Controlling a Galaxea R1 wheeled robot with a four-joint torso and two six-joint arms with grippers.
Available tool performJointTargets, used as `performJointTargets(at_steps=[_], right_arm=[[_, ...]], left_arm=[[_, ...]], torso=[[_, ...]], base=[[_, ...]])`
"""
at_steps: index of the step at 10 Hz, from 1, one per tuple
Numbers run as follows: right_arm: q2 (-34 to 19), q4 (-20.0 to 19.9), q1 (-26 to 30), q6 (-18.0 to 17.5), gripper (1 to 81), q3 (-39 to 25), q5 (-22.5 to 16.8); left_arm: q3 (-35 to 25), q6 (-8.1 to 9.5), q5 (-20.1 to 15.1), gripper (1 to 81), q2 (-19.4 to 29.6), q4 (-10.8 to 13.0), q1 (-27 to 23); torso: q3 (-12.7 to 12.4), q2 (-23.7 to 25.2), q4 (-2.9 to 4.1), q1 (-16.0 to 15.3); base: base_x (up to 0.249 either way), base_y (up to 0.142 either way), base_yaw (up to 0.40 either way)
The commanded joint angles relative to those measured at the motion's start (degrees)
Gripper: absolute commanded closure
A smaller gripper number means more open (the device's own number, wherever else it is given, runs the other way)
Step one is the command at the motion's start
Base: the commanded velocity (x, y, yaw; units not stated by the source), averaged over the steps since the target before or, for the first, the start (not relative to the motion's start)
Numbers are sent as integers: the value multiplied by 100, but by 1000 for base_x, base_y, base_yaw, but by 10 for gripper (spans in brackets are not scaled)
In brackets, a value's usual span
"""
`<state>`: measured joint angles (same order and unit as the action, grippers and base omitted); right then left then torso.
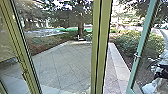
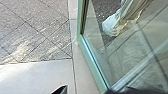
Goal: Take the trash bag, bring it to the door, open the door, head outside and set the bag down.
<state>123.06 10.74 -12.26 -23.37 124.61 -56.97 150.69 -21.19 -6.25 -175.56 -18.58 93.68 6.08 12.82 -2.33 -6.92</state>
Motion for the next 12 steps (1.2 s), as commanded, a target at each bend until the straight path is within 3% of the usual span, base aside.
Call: performJointTargets(at_steps=[1, 2, 3, 7, 12], right_arm=[[46, -1414, 633, 8, 10, -8, -376], [37, -1785, 554, 34, 10, -52, -412], [63, -1873, 343, 61, 10, -166, -438], [283, -1856, -668, 139, 10, -412, -166], [300, -1786, -1599, 509, 10, -860, 334]], left_arm=[[-92, -70, -456, 811, -94, 39, -179], [-92, -69, -456, 811, -103, 47, -187], [-92, -70, -456, 811, -94, 47, -188], [-92, -61, -447, 811, -76, 162, -188], [-92, -61, -438, 811, -76, 170, -188]], torso=[[0, 0, 0, 0], [0, 0, 0, 0], [0, 0, 0, 0], [0, 0, 0, 0], [0, 2, 0, 0]], base=[[0, 0, 0], [0, 0, 0], [0, 0, 0], [0, 0, 0], [0, 0, 0]])
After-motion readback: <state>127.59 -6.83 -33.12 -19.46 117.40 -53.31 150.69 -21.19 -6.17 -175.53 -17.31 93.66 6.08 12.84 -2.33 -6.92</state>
